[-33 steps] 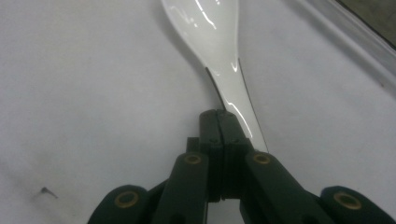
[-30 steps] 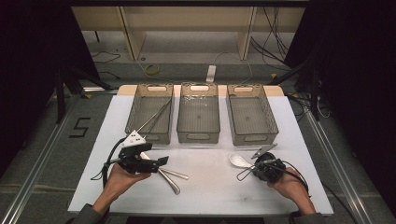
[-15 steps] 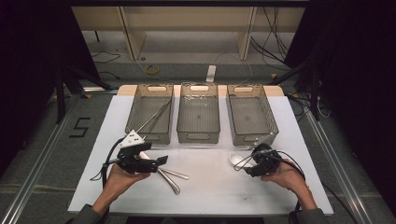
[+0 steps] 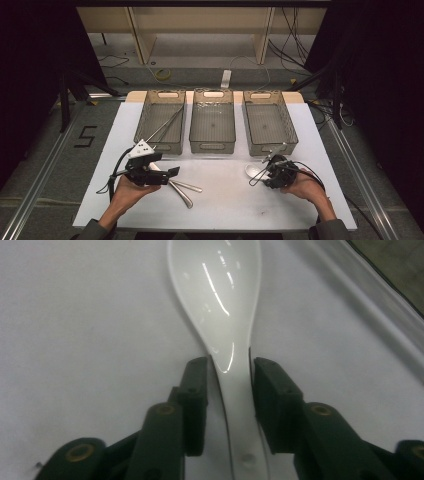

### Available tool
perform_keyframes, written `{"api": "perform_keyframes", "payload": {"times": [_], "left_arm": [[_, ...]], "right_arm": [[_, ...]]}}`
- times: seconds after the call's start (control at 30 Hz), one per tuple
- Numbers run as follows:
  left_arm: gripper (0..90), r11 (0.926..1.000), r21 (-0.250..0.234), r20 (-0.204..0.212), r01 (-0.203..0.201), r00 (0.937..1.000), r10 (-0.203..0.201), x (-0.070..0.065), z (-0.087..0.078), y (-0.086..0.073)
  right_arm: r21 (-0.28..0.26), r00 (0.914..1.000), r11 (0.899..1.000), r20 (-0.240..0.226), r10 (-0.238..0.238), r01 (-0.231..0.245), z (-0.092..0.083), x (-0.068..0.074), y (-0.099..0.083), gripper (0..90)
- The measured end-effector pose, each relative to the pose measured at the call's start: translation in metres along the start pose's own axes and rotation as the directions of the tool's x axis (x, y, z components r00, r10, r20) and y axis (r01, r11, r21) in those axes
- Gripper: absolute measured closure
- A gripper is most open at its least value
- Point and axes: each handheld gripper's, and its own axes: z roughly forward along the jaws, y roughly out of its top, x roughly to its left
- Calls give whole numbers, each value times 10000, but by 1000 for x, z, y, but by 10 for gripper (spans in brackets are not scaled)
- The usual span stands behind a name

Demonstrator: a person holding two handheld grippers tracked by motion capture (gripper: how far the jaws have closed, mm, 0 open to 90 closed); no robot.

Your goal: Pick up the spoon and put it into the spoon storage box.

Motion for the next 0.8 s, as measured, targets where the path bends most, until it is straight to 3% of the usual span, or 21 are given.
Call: {"api": "perform_keyframes", "payload": {"times": [0.07, 0.33, 0.43, 0.63, 0.8], "left_arm": [[156, 10000, -9, -5, 26, 10000, -26, 0, 0, 0], [156, 10000, 14, 2, 23, 10000, -23, 0, 0, 0], [156, 10000, 2, -24, 20, 10000, -20, 1, -1, 0], [156, 10000, -38, -31, 54, 10000, -54, 1, -1, 0], [156, 9999, -61, -23, 91, 10000, -91, 2, -2, 0]], "right_arm": [[29, 9999, 9999, -12, -119, 119, 0, 2, 0, 730], [77, 9997, 9998, 111, -195, 194, 0, 5, 1, 749], [29, 9999, 10000, -67, -77, 77, -1, 3, 0, 752], [-268, 9994, 9996, -326, -91, 83, -6, 2, 0, 755], [-858, 9972, 9963, -743, 43, -106, -15, 0, 0, 756]]}}
